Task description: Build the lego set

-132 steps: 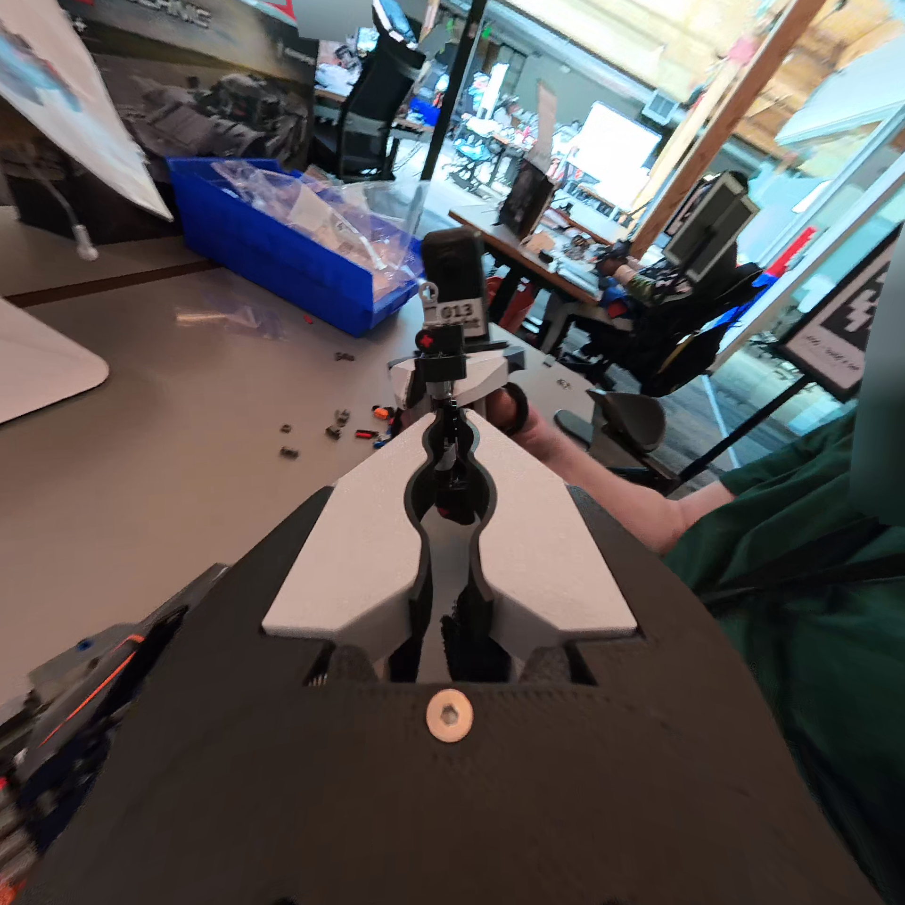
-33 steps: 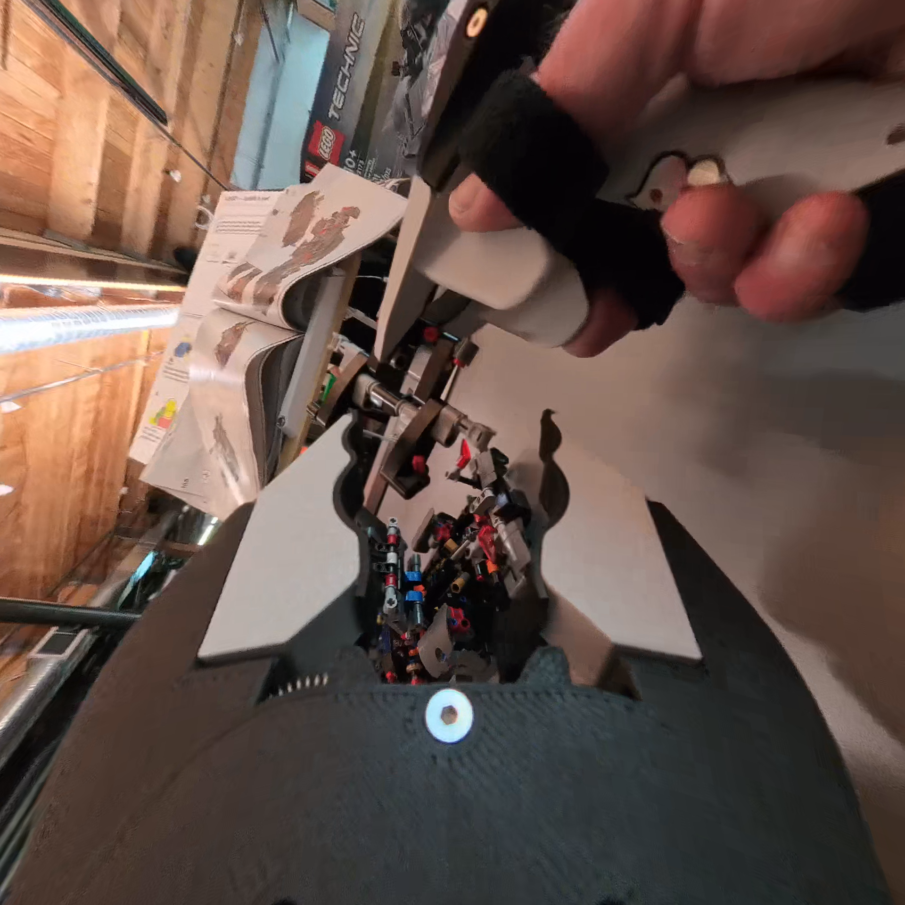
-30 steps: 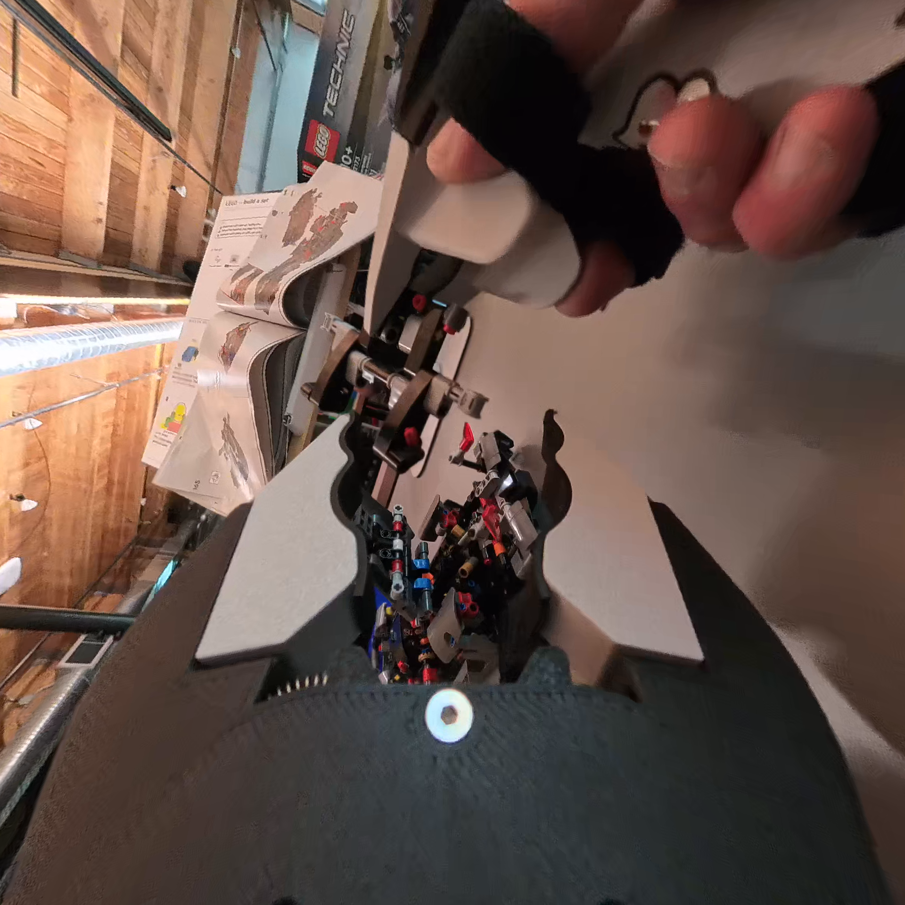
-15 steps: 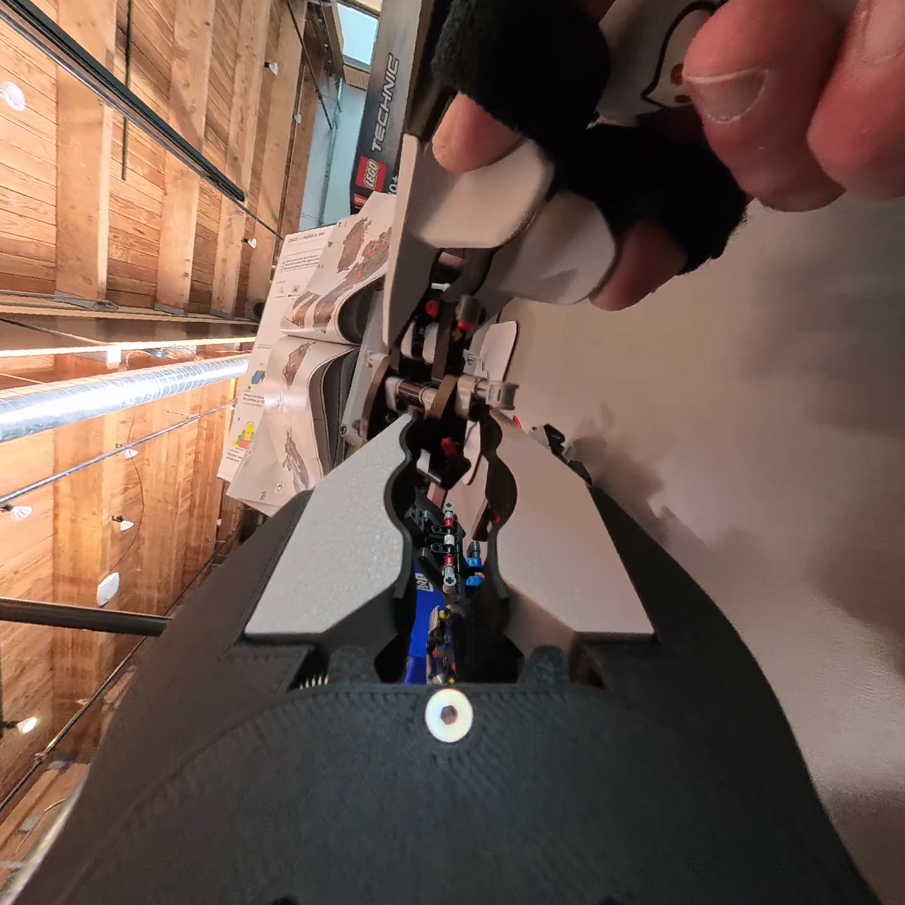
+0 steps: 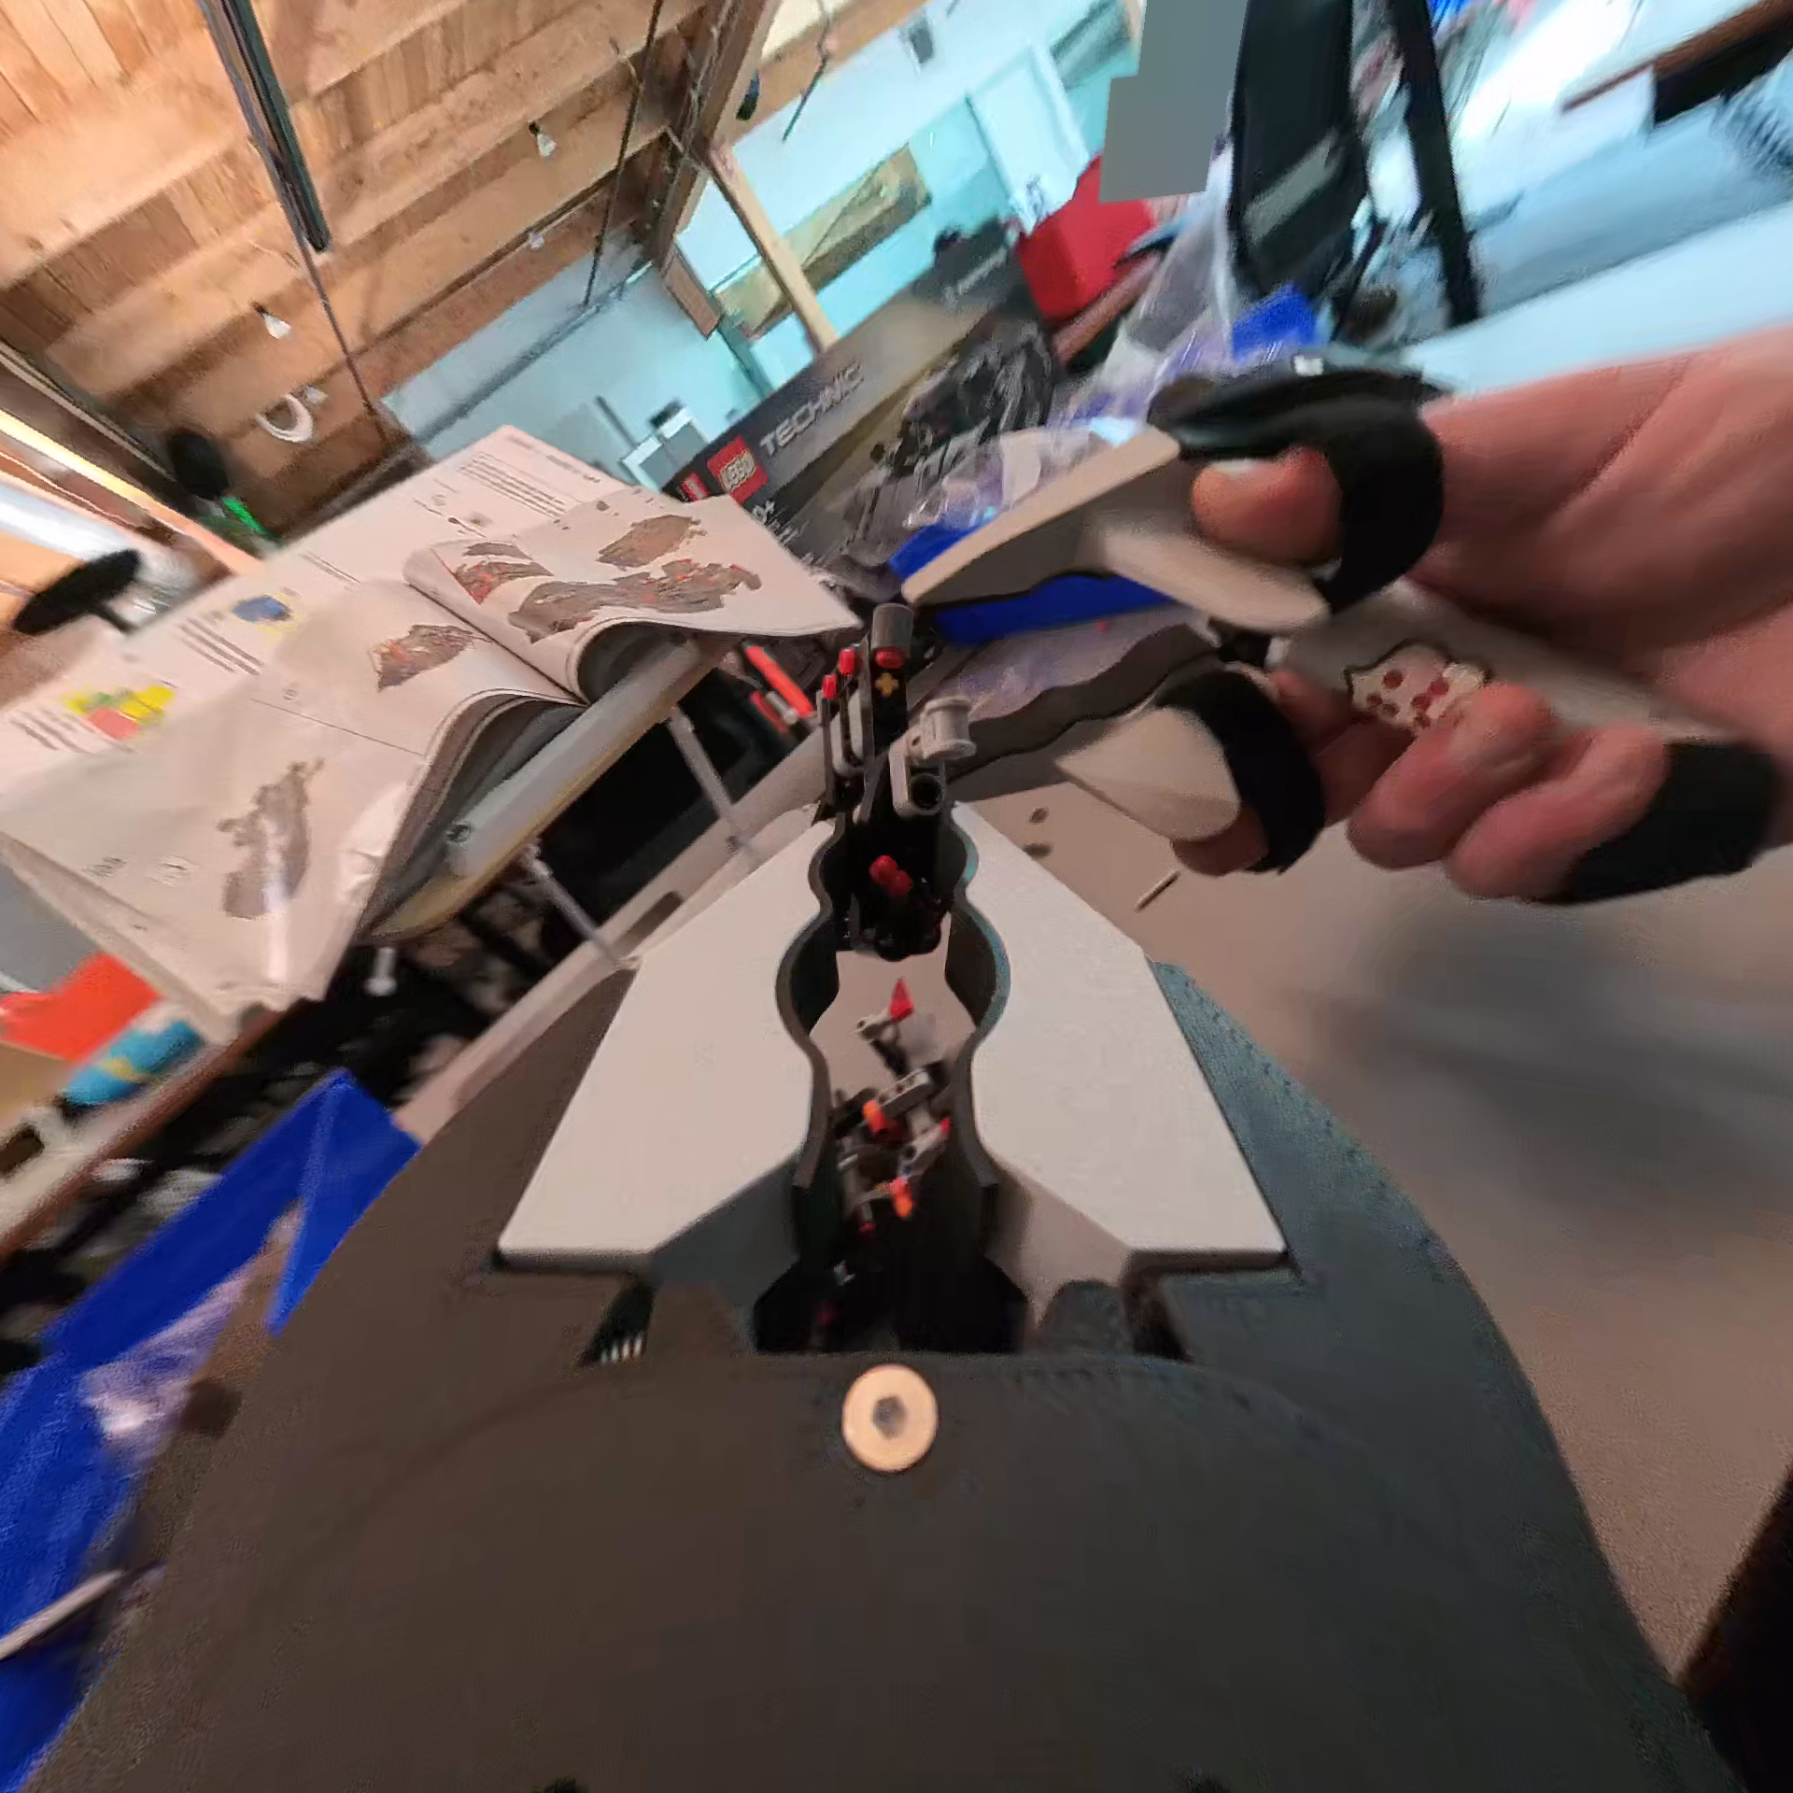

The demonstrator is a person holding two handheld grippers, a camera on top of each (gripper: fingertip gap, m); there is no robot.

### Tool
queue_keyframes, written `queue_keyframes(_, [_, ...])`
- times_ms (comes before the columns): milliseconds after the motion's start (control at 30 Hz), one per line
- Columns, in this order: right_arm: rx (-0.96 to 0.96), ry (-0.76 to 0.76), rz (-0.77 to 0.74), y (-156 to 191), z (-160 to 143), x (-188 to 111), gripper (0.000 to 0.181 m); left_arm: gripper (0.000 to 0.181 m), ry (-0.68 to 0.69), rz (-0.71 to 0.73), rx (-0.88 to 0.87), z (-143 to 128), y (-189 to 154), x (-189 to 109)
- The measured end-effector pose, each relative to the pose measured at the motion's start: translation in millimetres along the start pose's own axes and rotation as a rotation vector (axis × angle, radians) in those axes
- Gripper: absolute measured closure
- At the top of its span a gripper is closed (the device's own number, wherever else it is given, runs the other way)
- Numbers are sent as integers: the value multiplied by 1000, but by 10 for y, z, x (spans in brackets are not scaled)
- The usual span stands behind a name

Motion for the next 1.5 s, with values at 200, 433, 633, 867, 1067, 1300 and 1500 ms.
queue_keyframes(200, [-361, 141, -54, 181, 141, -64, 135, 168, -121, -184, -500, 51, 220, -41])
queue_keyframes(433, [-1019, 574, -178, 456, 144, 113, 135, 167, -96, -510, -791, 37, 237, -34])
queue_keyframes(633, [-996, 940, -60, 386, -1, 296, 162, 167, -67, -643, -801, 108, 210, -40])
queue_keyframes(867, [-1062, 1060, -34, 251, 11, 435, 175, 162, -22, -474, -706, -47, 385, -18])
queue_keyframes(1067, [-1425, 1047, -106, 8, 107, 528, 175, 111, 102, -99, -389, -322, 584, -121])
queue_keyframes(1300, [-1697, 1118, -61, -191, -101, 615, 176, 80, 278, 64, -205, -657, 633, -71])
queue_keyframes(1500, [-1777, 1096, -26, -267, -188, 707, 175, 92, 294, 100, -128, -736, 582, -11])
Point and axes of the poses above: each gripper's, where its closed fingertips meet, x out along the fingers, z out of its top, y = z × x across the jaws, the point moved 4 cm from there along -x, back along the fingers, and after that the axes turned 5 degrees about -y, right-handed, at the moved point
